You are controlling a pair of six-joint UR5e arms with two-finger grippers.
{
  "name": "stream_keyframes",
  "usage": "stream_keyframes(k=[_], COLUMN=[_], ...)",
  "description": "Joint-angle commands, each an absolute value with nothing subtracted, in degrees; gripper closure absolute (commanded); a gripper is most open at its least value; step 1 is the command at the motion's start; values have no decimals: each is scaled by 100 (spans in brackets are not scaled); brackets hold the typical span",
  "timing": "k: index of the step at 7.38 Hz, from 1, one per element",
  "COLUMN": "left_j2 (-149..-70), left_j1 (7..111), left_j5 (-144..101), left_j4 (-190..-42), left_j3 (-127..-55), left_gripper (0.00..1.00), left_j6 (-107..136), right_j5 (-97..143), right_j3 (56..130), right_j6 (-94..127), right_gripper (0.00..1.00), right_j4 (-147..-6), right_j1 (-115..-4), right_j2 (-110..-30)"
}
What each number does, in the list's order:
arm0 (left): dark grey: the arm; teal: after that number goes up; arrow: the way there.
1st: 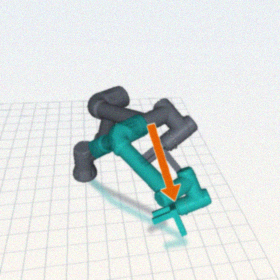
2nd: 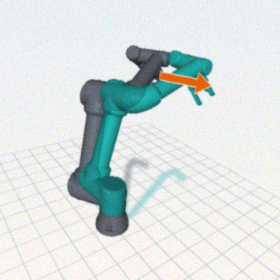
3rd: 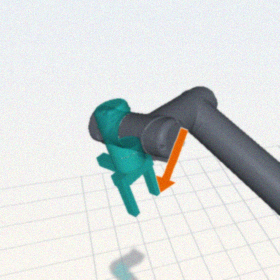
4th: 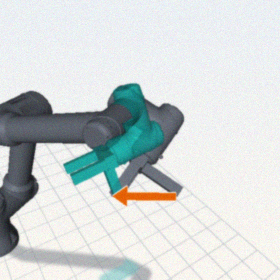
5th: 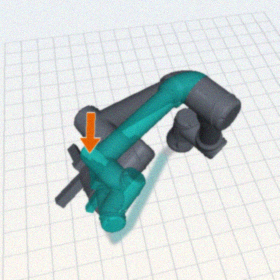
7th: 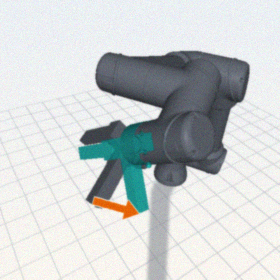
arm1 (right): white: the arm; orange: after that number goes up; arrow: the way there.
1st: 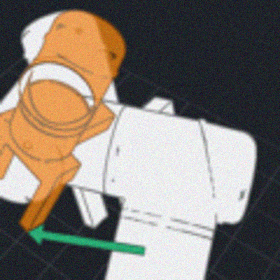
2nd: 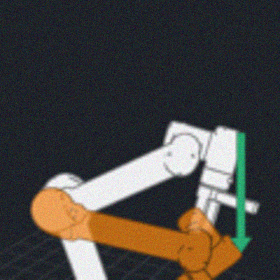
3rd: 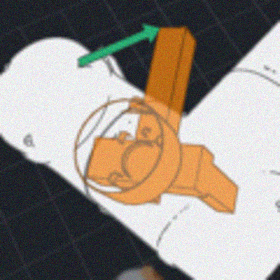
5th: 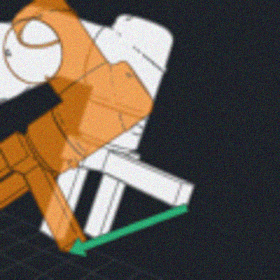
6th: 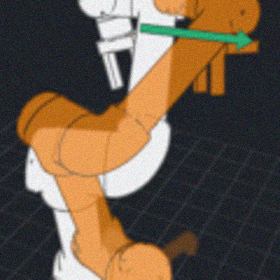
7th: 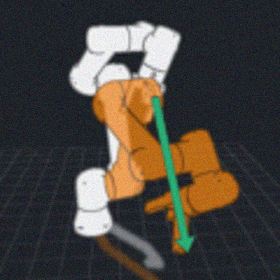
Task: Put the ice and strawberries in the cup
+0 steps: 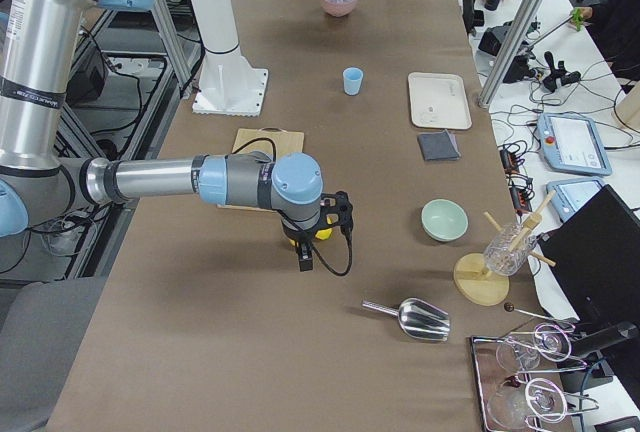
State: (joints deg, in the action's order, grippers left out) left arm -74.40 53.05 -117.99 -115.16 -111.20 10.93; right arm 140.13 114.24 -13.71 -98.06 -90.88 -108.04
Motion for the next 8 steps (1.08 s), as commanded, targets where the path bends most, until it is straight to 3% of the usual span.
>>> stream_keyframes(k=[1,8], left_j2=[-7576,-7181], left_j1=[5353,5318], left_j5=[-12074,-12296], left_j4=[-11461,-11716], left_j3=[-11083,-11092], left_gripper=[36,39], left_j6=[2158,2435], right_j5=[14010,14001], right_j3=[11443,11487], right_j6=[-1371,-1424], right_gripper=[0,0], right_j4=[-9800,-9782], right_j1=[-9088,-9088], right_j2=[-10828,-10819])
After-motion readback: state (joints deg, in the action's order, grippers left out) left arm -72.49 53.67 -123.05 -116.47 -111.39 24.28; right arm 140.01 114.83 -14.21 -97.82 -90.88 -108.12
